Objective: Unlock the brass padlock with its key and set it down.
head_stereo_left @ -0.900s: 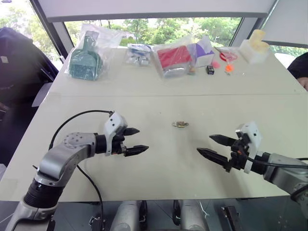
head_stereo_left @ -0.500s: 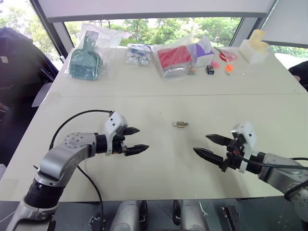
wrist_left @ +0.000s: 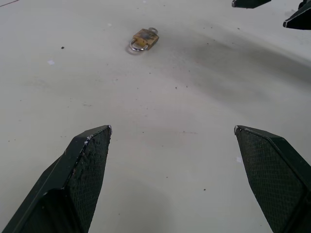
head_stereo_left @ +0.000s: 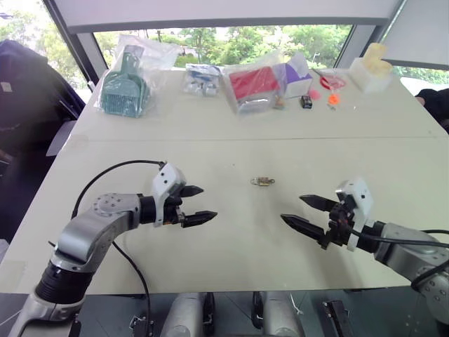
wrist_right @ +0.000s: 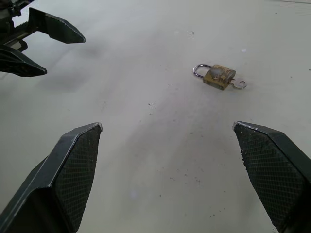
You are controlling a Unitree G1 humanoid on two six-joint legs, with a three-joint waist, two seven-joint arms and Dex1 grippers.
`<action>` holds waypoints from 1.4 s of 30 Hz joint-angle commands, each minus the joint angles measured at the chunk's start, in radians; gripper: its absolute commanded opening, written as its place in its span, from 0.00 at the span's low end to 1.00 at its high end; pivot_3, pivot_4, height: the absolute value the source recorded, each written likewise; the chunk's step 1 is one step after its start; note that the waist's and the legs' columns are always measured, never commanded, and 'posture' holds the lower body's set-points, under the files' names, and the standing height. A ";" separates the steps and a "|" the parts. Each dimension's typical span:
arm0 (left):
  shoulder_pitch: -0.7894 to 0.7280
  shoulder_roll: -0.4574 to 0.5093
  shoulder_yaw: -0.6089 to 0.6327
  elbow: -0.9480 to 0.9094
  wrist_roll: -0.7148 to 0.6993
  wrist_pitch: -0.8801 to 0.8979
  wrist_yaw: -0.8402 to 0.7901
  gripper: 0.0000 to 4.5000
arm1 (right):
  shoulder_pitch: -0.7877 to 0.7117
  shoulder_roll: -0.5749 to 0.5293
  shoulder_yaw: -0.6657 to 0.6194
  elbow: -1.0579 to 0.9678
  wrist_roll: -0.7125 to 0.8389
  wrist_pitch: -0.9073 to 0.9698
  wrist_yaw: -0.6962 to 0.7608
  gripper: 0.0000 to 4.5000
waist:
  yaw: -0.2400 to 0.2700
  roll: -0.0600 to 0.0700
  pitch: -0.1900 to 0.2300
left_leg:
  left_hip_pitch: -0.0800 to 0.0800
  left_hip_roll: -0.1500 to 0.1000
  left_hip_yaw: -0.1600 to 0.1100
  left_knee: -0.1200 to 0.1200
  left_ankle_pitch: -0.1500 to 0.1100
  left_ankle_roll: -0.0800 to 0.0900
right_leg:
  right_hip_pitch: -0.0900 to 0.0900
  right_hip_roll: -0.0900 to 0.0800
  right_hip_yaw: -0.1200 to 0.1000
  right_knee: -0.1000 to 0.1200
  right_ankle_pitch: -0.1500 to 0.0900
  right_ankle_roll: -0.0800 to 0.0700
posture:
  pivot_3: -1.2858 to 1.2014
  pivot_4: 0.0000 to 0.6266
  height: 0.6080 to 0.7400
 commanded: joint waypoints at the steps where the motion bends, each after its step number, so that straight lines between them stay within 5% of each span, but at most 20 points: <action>1: -0.033 0.004 0.015 -0.008 0.001 -0.024 -0.009 0.94 | -0.015 0.008 -0.004 -0.014 0.003 -0.010 -0.005 1.00 | 0.001 0.000 0.000 | 0.000 0.000 0.000 0.000 0.000 0.000 | 0.000 0.000 0.000 0.000 0.000 0.000 | 0.52 0.24 0.96; 7: -0.132 -0.005 -0.030 0.100 0.064 -0.101 -0.045 0.94 | -0.020 0.013 -0.017 -0.016 0.013 0.000 -0.022 1.00 | 0.001 0.000 0.000 | 0.000 0.000 0.000 0.000 0.001 0.000 | 0.000 0.000 0.000 0.000 0.000 0.000 | 0.52 0.24 0.96; 14: -0.501 -0.121 -0.236 0.549 0.265 -0.373 -0.266 0.94 | 0.040 -0.015 -0.133 -0.014 0.018 0.014 -0.034 1.00 | 0.027 0.000 0.000 | 0.000 -0.001 0.000 0.005 0.000 0.003 | 0.003 0.000 0.000 -0.001 0.000 0.000 | 0.52 0.24 0.96; 23: -0.931 -0.474 -0.366 1.347 0.520 -0.675 -0.305 0.94 | 0.106 0.082 -0.144 -0.100 -0.008 -0.004 -0.169 1.00 | 0.026 -0.002 0.001 | -0.002 -0.001 0.000 0.005 -0.002 0.006 | 0.001 0.000 0.000 -0.001 0.000 0.000 | 0.52 0.24 0.96; 28: -1.005 -0.589 -0.334 1.563 0.580 -0.735 -0.281 0.94 | 0.128 0.131 -0.140 -0.133 -0.023 -0.017 -0.226 1.00 | 0.024 -0.003 0.001 | -0.002 -0.001 0.000 0.005 -0.002 0.007 | 0.001 -0.001 0.000 -0.001 0.000 0.001 | 0.52 0.24 0.96; 37: -0.991 -0.684 -0.319 1.670 0.688 -0.755 -0.183 0.94 | 0.153 0.174 -0.136 -0.167 -0.040 -0.034 -0.281 1.00 | 0.028 -0.003 0.001 | -0.001 -0.001 0.000 0.006 -0.002 0.007 | 0.002 -0.001 0.000 0.000 0.000 0.001 | 0.52 0.24 0.96; 42: -0.965 -0.701 -0.315 1.681 0.735 -0.761 -0.158 0.61 | 0.128 0.174 -0.129 -0.156 -0.045 -0.032 -0.293 1.00 | 0.027 -0.003 0.001 | 0.000 -0.001 -0.001 0.007 -0.003 0.007 | 0.004 -0.001 -0.001 -0.001 0.000 0.000 | 0.52 0.24 0.96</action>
